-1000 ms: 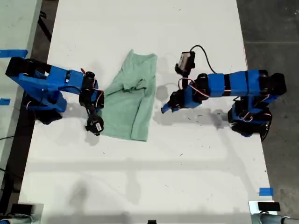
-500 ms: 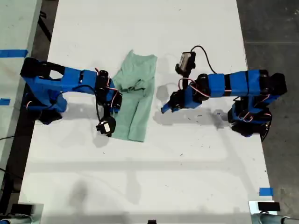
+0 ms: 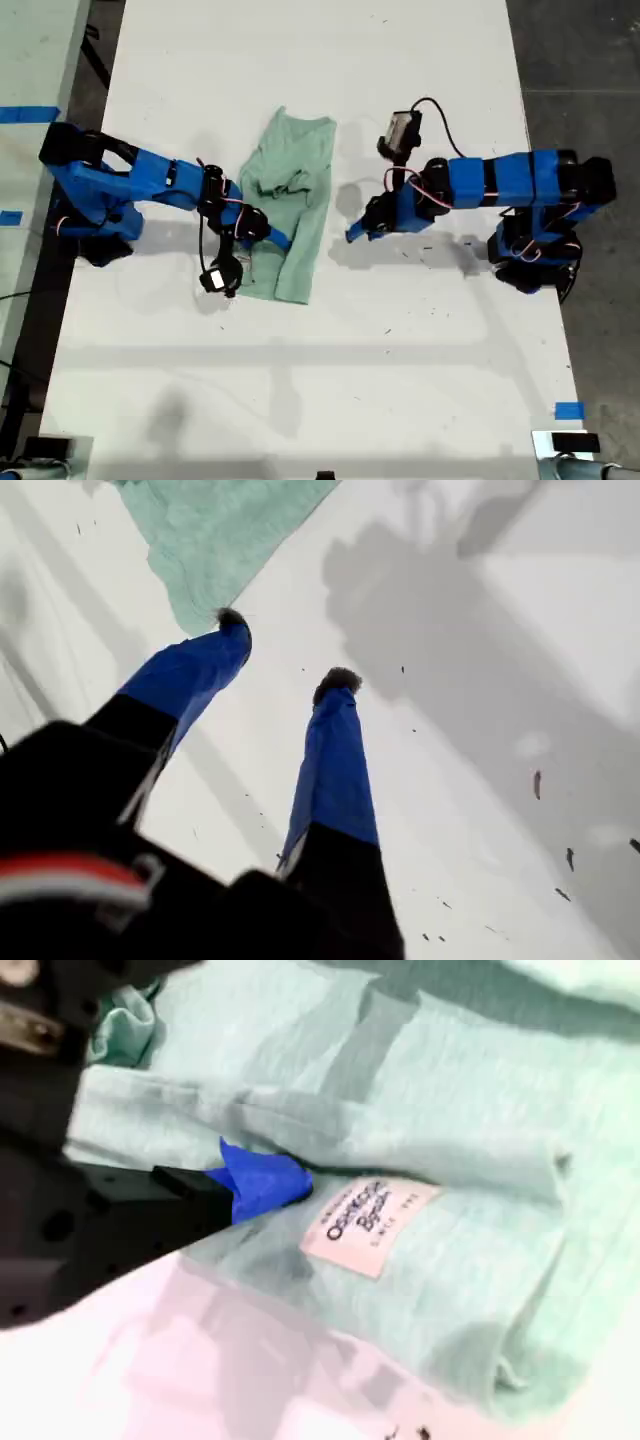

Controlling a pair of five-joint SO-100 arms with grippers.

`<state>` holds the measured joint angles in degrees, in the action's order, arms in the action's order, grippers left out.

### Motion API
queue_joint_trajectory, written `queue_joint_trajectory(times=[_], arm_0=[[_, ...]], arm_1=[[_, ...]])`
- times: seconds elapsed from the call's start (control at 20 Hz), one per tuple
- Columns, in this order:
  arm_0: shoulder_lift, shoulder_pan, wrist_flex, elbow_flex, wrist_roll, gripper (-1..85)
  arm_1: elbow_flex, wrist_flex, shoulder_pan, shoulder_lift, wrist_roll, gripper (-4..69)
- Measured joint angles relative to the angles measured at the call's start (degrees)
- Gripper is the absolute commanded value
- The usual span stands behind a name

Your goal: Fold tshirt

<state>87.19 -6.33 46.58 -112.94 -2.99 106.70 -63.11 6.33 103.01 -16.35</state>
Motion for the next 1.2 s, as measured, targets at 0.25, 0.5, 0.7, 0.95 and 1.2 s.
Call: queue_joint_trajectory(times=[0.25, 0.5, 0.7, 0.95, 1.2], arm_0=[[17.5, -1.6, 13.3, -2.5, 1.8, 28.9], [28.5, -5.2, 31.4, -1.3, 5.9, 27.2], [28.7, -9.8, 36.2, 2.2, 8.9, 27.4], [25.1, -14.3, 39.2, 7.6, 11.1, 27.7], [24.5, -16.7, 41.7, 8.1, 11.9, 27.6]], arm_1=[[0.0, 0.3, -0.4, 0.0, 0.0, 15.1], [-5.8, -3.3, -2.6, -2.4, 0.0, 17.7], [-18.1, -6.8, -4.9, -12.0, 0.7, 18.8], [-37.7, -12.2, -7.1, -27.0, 0.7, 20.7], [-51.2, -15.1, -8.6, -36.3, 0.7, 22.2]])
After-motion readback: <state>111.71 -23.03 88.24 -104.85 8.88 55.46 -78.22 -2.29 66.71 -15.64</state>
